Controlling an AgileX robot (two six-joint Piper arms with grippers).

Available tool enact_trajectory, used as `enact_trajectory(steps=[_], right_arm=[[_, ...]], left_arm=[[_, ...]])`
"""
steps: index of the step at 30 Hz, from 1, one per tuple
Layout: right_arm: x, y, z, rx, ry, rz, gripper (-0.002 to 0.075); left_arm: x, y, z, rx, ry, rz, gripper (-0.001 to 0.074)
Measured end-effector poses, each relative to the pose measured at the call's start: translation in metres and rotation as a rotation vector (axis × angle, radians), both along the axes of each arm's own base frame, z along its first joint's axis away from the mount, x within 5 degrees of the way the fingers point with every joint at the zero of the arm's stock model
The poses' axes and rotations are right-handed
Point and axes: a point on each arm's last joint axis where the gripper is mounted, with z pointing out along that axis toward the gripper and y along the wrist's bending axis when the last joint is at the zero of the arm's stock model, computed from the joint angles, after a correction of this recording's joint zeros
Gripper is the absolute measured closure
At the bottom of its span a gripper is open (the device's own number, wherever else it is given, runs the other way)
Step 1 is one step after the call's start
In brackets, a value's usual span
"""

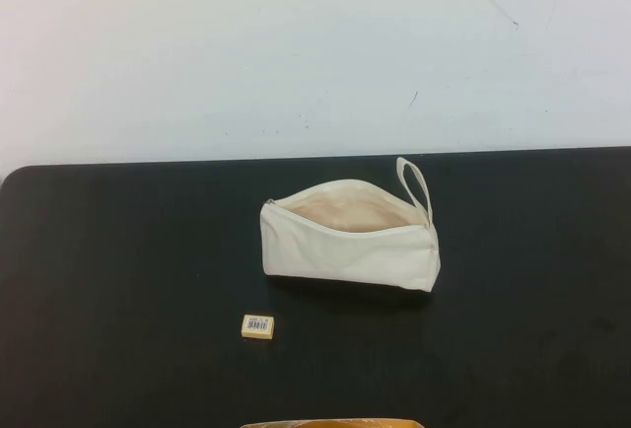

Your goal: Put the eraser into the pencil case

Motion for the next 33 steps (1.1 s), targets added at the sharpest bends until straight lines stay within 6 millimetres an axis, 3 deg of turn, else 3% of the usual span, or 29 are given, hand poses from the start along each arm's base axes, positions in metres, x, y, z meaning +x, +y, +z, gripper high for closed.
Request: enact_trajectory(steps=[23,33], right_arm=[[0.000,0.000,0.000,0.000,0.000,0.000,0.0727],[0.000,0.000,0.000,0.000,0.000,0.000,0.0727]], left_arm=[[0.000,0.000,0.001,0.000,-0.012,0.001,0.0736],[0.003,0.002,0.012,-0.006,-0.149,0.018,0.0736]])
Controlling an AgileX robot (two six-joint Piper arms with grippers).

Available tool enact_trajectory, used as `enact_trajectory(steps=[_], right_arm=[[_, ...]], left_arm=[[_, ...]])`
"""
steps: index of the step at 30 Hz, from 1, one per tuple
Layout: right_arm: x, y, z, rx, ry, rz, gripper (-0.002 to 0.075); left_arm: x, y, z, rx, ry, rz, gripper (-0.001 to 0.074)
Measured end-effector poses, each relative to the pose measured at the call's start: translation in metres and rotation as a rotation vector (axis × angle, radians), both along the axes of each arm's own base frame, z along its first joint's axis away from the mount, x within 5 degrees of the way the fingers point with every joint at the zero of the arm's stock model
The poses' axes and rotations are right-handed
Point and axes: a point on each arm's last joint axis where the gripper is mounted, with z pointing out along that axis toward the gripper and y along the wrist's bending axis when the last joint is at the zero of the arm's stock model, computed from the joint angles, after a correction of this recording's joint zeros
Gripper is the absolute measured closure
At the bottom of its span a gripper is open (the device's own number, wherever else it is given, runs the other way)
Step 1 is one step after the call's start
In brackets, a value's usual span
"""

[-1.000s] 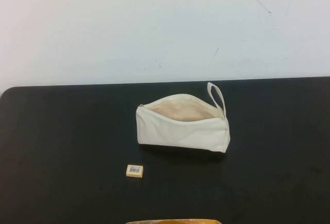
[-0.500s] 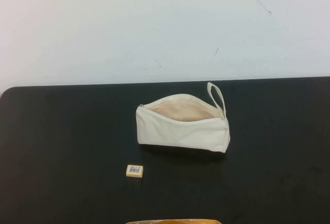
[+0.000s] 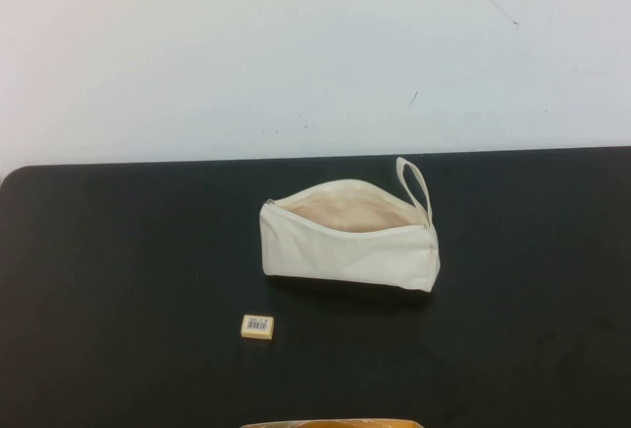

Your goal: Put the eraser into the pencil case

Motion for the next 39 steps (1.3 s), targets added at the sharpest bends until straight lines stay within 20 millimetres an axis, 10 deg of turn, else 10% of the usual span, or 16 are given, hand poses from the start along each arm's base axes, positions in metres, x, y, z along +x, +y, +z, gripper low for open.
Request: enact_trajectory(steps=[16,31,39], right_arm=[[0.000,0.000,0.000,0.016,-0.001,-0.006,0.0727],[0.000,0.000,0.000,0.019,-0.001,-0.008,0.0727],[0.000,0.000,0.000,0.019,-0.001,-0.008,0.0727]], left_arm=[[-0.017,0.013,0.067,-0.166,-0.782,0.106,0.0736],[0.024,-0.001,0.147,0.008,-0.078,0.000,0.0736],[0.098,-0.008,0.115,-0.086,0.345,-0.027,0.0736]])
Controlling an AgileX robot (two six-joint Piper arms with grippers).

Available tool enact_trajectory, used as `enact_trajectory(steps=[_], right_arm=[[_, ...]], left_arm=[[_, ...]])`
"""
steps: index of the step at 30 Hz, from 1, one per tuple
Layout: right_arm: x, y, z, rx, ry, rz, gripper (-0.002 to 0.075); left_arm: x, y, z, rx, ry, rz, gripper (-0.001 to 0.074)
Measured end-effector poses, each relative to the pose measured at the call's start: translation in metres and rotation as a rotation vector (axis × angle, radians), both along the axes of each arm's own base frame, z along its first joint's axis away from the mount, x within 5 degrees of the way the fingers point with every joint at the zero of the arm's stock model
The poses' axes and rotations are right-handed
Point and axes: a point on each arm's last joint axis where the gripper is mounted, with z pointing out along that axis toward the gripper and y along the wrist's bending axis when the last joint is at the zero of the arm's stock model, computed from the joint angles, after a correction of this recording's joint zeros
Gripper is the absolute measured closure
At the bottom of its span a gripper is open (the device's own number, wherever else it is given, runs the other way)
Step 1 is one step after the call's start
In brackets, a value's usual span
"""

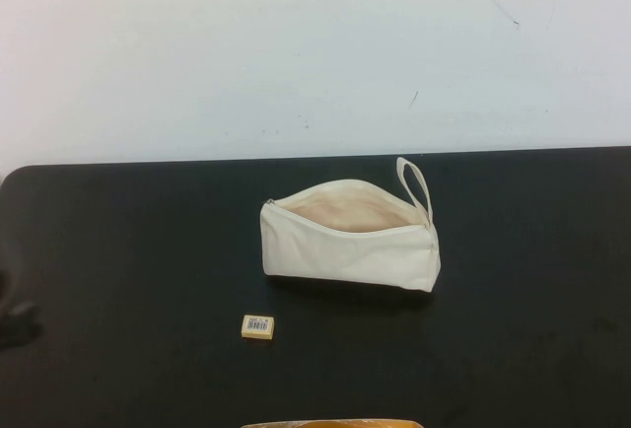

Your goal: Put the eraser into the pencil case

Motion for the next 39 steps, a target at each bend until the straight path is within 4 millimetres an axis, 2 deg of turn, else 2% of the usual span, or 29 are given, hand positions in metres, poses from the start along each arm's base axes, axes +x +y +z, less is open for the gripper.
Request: enact_trajectory(steps=[2,3,4,6,8,13,17,20,22,25,28,31,39], right_arm=[[0.000,0.000,0.000,0.000,0.000,0.000,0.0727],[0.000,0.000,0.000,0.000,0.000,0.000,0.0727],[0.000,0.000,0.000,0.000,0.000,0.000,0.0727],[0.000,0.000,0.000,0.000,0.000,0.000,0.0727],[0.000,0.000,0.000,0.000,0.000,0.000,0.0727],[0.000,0.000,0.000,0.000,0.000,0.000,0.0727],[0.000,0.000,0.000,0.000,0.000,0.000,0.0727],[0.000,0.000,0.000,0.000,0.000,0.000,0.0727],[0.000,0.000,0.000,0.000,0.000,0.000,0.0727],[0.000,0.000,0.000,0.000,0.000,0.000,0.0727],[0.000,0.000,0.000,0.000,0.000,0.000,0.0727],[0.000,0.000,0.000,0.000,0.000,0.000,0.0727],[0.000,0.000,0.000,0.000,0.000,0.000,0.0727]], left_arm=[[0.017,-0.003,-0.010,0.016,0.120,-0.035,0.0736],[0.047,-0.009,-0.017,0.032,0.276,-0.105,0.0736],[0.056,-0.012,-0.015,0.035,0.297,-0.126,0.0736],[0.060,-0.013,-0.017,0.039,0.313,-0.133,0.0736],[0.075,-0.021,-0.018,0.053,0.348,-0.176,0.0736],[0.113,-0.065,-0.022,0.125,0.407,-0.319,0.0736],[0.132,-0.104,-0.035,0.147,0.474,-0.393,0.0731],[0.142,-0.129,-0.052,0.204,0.532,-0.447,0.0664],[0.147,-0.143,-0.064,0.250,0.563,-0.476,0.0560],[0.153,-0.159,-0.078,0.305,0.627,-0.495,0.0362],[0.162,-0.165,-0.093,0.335,0.691,-0.460,0.0243],[0.173,-0.166,-0.106,0.367,0.736,-0.406,0.0206],[0.189,-0.171,-0.137,0.392,0.812,-0.353,0.0199]])
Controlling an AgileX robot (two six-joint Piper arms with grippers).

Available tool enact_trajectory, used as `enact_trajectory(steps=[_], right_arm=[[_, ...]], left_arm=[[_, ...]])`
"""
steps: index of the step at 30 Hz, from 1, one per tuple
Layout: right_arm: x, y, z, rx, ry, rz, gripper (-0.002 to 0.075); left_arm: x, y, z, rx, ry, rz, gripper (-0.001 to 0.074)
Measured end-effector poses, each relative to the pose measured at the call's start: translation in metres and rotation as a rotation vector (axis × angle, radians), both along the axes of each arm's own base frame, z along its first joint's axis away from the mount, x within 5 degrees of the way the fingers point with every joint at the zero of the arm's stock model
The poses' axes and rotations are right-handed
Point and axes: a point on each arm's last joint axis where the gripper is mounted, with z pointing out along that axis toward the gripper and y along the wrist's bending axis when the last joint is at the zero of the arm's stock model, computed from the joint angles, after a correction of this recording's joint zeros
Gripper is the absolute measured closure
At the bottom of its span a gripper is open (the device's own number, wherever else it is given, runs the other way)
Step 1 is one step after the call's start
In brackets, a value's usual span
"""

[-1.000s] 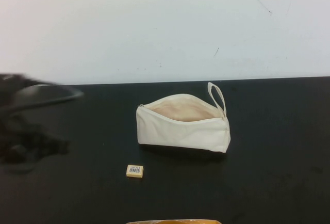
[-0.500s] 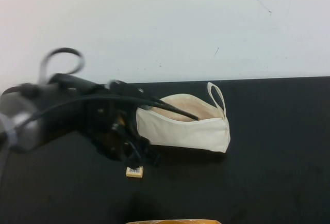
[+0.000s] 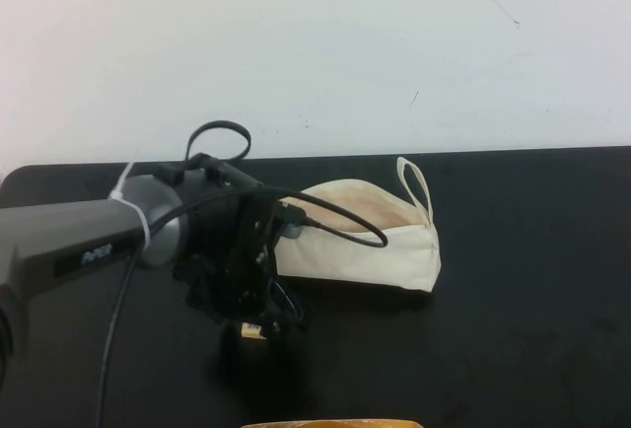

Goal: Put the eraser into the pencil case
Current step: Pick up the eraser from the table

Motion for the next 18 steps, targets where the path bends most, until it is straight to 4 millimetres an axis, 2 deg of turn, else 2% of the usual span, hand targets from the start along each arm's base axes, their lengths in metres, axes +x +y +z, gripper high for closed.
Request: enact_trajectory(steps=[7,10,14,18], right_arm=[[0.0000,-0.0001,0.0000,-0.002,0.000,0.000,0.0727],[0.0000,-0.0001,0.0000,-0.002,0.000,0.000,0.0727],[0.0000,-0.0001,0.0000,-0.002,0.000,0.000,0.0727],[0.0000,-0.0001,0.0000,-0.002,0.000,0.000,0.0727]], left_arm=[[0.0011,-0.0035,-0.0092,-0.023,0.025,0.019,0.0212],[0.0010,-0.0040,-0.0092,-0.028,0.026,0.022,0.0283],[0.0010,-0.0041,-0.0099,-0.028,0.030,0.023,0.0447],[0.0003,-0.0036,-0.0093,-0.018,0.042,0.014,0.0445]])
